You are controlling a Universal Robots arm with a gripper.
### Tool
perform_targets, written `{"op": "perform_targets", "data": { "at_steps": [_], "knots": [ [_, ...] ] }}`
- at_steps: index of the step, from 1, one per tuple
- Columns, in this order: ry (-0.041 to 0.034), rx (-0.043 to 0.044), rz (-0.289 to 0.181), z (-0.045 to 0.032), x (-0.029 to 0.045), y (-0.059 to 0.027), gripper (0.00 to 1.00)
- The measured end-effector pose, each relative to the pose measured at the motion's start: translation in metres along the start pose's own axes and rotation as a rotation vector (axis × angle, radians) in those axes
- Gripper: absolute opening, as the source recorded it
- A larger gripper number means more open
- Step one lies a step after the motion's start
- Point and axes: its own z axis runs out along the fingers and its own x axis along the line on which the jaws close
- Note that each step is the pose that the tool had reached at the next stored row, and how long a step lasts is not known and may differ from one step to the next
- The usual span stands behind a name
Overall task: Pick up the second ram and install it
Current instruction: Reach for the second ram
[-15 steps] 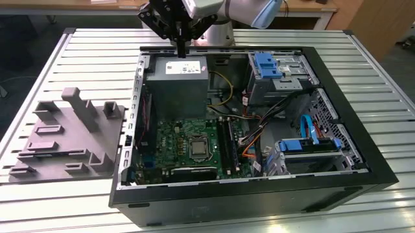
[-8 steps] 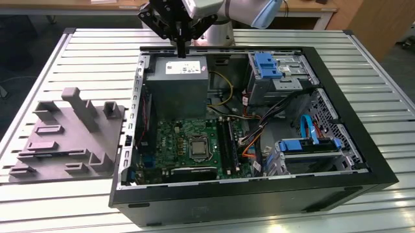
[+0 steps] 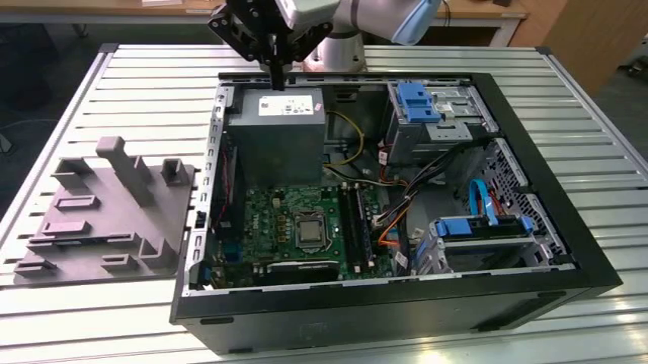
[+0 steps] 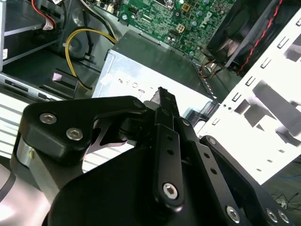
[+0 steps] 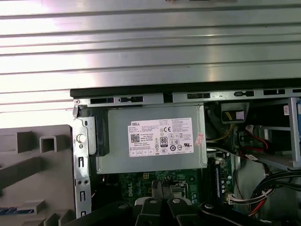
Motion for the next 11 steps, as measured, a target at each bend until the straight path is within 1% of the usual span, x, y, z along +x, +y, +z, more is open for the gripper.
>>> {"op": "perform_targets", "data": {
  "at_steps": [8, 11],
  "knots": [
    [0.0000, 0.0000, 0.000, -0.0004, 0.0143, -0.0011, 0.10],
    [0.0000, -0.0001, 0.000, -0.0004, 0.0177, -0.0013, 0.10]
  ]
}}
